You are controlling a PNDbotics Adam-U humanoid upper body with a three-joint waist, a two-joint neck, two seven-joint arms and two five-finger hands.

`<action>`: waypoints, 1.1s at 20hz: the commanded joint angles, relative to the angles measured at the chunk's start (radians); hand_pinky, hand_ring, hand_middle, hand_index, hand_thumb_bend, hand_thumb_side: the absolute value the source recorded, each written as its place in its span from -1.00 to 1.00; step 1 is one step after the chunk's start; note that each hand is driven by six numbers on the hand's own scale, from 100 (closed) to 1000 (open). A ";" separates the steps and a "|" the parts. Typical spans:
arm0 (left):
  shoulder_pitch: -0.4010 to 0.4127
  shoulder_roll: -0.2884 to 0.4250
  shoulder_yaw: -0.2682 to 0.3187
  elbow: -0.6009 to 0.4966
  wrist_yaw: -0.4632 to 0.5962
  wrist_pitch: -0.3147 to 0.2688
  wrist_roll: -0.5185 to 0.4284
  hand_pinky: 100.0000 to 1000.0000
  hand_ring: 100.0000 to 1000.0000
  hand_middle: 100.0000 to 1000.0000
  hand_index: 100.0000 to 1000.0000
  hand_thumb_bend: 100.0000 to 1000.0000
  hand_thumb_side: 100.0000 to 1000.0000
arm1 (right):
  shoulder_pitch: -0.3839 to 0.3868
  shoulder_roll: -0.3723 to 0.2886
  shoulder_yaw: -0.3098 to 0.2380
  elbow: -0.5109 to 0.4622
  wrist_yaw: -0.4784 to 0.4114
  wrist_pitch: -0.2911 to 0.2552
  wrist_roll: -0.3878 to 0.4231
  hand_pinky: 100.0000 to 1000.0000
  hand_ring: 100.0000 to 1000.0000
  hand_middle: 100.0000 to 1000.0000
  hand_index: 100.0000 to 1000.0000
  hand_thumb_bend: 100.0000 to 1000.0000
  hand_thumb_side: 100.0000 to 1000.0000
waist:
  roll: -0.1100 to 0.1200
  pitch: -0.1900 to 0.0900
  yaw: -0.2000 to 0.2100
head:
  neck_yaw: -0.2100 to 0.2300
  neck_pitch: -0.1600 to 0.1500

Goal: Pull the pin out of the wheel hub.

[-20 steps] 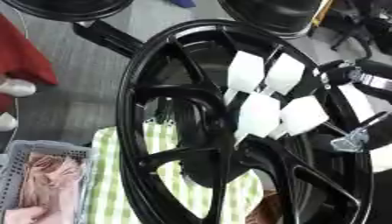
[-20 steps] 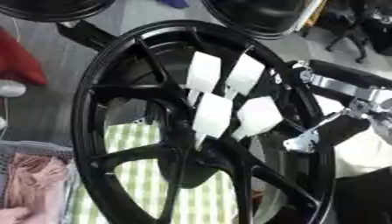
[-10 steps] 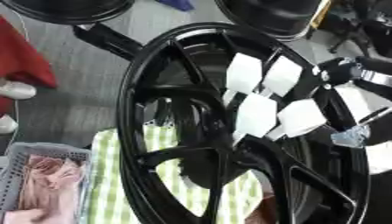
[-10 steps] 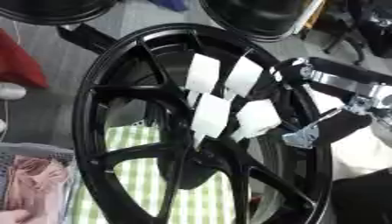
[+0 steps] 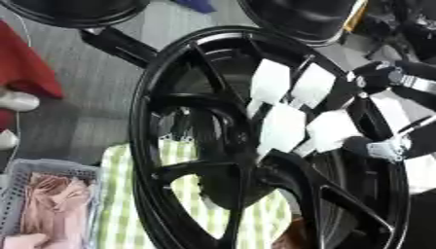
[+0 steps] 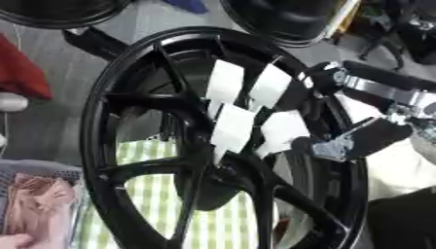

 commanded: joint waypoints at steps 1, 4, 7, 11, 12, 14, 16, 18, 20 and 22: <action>-0.002 0.002 0.000 -0.015 -0.001 0.002 0.001 1.00 0.48 0.38 0.66 -1.00 0.46 | 0.002 -0.027 0.000 -0.001 0.002 -0.004 -0.008 -0.18 0.31 0.22 0.28 -0.43 -0.58 | 0.009 -0.025 -0.001 | -0.005 -0.005; -0.001 0.000 0.001 -0.015 -0.002 0.002 0.000 1.00 0.48 0.38 0.66 -1.00 0.46 | 0.004 -0.025 0.005 -0.001 0.006 -0.006 -0.009 -0.17 0.31 0.23 0.29 -0.38 -0.57 | 0.009 -0.025 -0.001 | -0.006 -0.004; -0.001 -0.001 0.001 -0.015 -0.002 0.003 0.000 1.00 0.48 0.38 0.66 -1.00 0.46 | 0.004 -0.023 0.010 -0.001 0.011 -0.009 -0.003 -0.16 0.32 0.24 0.32 -0.32 -0.58 | 0.009 -0.025 -0.001 | -0.007 -0.006; 0.000 -0.004 0.002 -0.015 -0.001 0.004 0.000 1.00 0.47 0.38 0.66 -1.00 0.46 | 0.006 -0.018 0.016 -0.001 0.015 -0.012 -0.002 -0.17 0.31 0.23 0.30 -0.32 -0.59 | 0.009 -0.023 0.001 | -0.009 -0.009; 0.000 -0.004 0.002 -0.015 -0.001 0.004 0.000 1.00 0.47 0.38 0.66 -1.00 0.46 | 0.006 -0.017 0.017 -0.001 0.016 -0.011 -0.003 -0.17 0.31 0.22 0.30 -0.31 -0.60 | 0.009 -0.023 0.002 | -0.009 -0.009; 0.000 -0.005 0.002 -0.015 -0.001 0.004 -0.001 1.00 0.47 0.38 0.66 -1.00 0.47 | 0.006 -0.015 0.021 -0.001 0.017 -0.012 -0.005 -0.17 0.31 0.22 0.29 -0.31 -0.60 | 0.009 -0.022 0.002 | -0.009 -0.008; 0.000 -0.006 0.002 -0.015 -0.001 0.005 -0.001 1.00 0.47 0.38 0.66 -1.00 0.46 | 0.005 -0.013 0.024 -0.001 0.018 -0.012 -0.006 -0.17 0.30 0.21 0.29 -0.32 -0.61 | 0.009 -0.022 0.003 | -0.010 -0.009; 0.000 -0.006 0.002 -0.015 0.000 0.005 -0.001 1.00 0.47 0.38 0.67 -1.00 0.47 | 0.004 -0.011 0.027 -0.001 0.018 -0.012 -0.010 -0.19 0.29 0.19 0.26 -0.33 -0.62 | 0.009 -0.021 0.004 | -0.010 -0.009; 0.000 -0.006 0.002 -0.015 0.000 0.006 -0.001 1.00 0.47 0.38 0.67 -1.00 0.47 | 0.003 -0.008 0.029 -0.001 0.015 -0.010 -0.020 -0.24 0.24 0.14 0.20 -0.43 -0.64 | 0.009 -0.022 0.005 | -0.011 -0.008; 0.000 -0.007 0.002 -0.015 0.000 0.008 -0.002 1.00 0.47 0.38 0.67 -1.00 0.47 | 0.001 -0.008 0.031 -0.001 0.007 -0.010 -0.038 -0.27 0.19 0.07 0.11 -0.52 -0.63 | 0.009 -0.022 0.004 | -0.012 -0.007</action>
